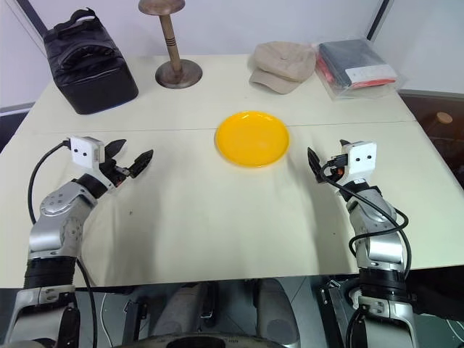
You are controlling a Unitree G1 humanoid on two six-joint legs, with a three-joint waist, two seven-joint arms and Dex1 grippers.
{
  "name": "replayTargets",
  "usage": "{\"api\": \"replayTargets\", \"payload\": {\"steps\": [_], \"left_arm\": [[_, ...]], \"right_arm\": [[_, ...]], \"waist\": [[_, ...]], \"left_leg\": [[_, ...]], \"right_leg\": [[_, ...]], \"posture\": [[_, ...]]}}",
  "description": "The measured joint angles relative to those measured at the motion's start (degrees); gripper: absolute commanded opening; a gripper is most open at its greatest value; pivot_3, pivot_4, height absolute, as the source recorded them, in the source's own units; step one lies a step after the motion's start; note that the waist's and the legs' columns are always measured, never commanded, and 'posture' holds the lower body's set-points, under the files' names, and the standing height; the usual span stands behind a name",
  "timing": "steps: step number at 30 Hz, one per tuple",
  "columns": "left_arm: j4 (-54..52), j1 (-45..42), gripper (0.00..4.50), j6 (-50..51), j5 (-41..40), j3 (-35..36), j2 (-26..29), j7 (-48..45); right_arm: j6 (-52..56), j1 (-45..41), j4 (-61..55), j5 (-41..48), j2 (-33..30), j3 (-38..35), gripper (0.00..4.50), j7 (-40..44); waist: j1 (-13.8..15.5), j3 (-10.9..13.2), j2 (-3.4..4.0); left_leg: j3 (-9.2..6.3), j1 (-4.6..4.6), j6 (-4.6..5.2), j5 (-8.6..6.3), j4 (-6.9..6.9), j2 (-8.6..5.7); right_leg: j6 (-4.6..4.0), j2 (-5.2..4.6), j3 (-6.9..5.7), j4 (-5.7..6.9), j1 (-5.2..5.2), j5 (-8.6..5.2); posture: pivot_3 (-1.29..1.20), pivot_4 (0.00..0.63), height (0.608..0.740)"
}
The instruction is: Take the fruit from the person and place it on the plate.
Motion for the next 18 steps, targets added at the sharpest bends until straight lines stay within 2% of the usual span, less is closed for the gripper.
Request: {"api": "replayTargets", "payload": {"steps": [18], "left_arm": [[-0.2,-0.6,4.50,-0.2,0.2,0.1,-0.9,1.7]], "right_arm": [[0.0,-2.8,1.8,-0.1,0.0,0.1,4.44,0.1]], "waist": [[0.0,0.0,0.00]], "left_leg": [[0.00,0.00,0.00,0.00,0.02,0.00]], "right_leg": [[0.00,0.02,0.00,0.01,0.01,0.00]], "posture": [[0.00,0.150,0.740]]}}
